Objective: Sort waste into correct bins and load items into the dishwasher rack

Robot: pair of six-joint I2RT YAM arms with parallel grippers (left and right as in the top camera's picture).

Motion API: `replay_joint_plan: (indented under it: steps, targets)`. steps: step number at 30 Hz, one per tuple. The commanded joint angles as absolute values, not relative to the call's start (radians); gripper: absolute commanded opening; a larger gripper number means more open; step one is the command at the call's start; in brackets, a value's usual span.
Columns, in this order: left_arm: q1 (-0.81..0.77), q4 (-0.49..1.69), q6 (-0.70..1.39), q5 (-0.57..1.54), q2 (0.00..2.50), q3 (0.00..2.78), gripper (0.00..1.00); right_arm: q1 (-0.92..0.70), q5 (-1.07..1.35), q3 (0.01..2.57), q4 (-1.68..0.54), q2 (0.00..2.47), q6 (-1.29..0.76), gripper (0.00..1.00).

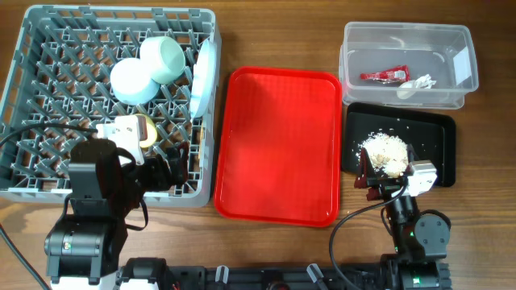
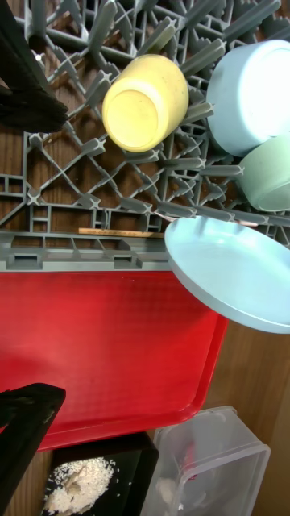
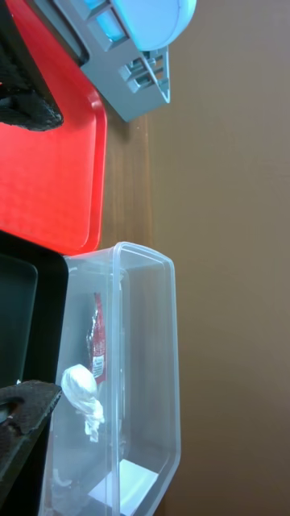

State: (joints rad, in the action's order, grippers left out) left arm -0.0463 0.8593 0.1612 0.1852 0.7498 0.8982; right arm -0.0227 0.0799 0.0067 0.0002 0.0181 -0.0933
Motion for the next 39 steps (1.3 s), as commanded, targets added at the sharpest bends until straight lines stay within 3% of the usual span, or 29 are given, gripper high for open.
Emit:
replay_joint_plan:
  steps: [1,31,39]
  targets:
    - [-0.051,0.857,0.142,0.197,0.749,0.894,1.00,-0.017,0.060,0.005,0.002,0.004,-0.111,1.00]
    - [-0.051,0.873,0.142,0.197,0.743,0.894,1.00,-0.017,0.060,0.005,0.002,0.005,-0.110,1.00]
    - [-0.051,0.889,0.134,0.173,0.614,0.860,1.00,-0.017,0.060,0.005,0.002,0.005,-0.110,1.00]
